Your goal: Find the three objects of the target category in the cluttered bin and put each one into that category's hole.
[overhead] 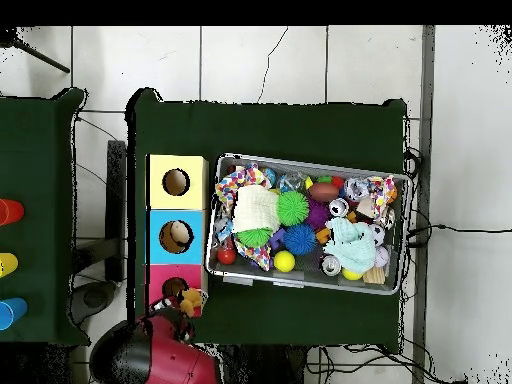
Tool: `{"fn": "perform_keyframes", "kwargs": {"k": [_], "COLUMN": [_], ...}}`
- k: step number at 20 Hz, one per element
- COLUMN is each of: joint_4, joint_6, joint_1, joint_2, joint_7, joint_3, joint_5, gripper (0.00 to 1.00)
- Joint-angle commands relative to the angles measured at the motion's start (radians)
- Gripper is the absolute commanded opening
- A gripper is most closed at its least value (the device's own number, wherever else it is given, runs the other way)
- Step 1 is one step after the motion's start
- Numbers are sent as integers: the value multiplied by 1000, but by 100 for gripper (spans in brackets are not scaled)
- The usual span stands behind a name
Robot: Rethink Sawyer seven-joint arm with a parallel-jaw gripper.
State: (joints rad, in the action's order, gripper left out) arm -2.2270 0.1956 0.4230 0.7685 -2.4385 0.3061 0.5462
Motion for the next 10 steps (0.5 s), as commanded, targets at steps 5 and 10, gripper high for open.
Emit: {"fn": "perform_keyframes", "kwargs": {"k": [5,10], "joint_4": [67,108], "joint_6": [-88,-93], "joint_1": [-71,-49], "joint_2": [-78,-123], "joint_7": [-222,-227], "joint_3": [-153,-152], "joint_5": [91,96], "gripper": [0,0]}}
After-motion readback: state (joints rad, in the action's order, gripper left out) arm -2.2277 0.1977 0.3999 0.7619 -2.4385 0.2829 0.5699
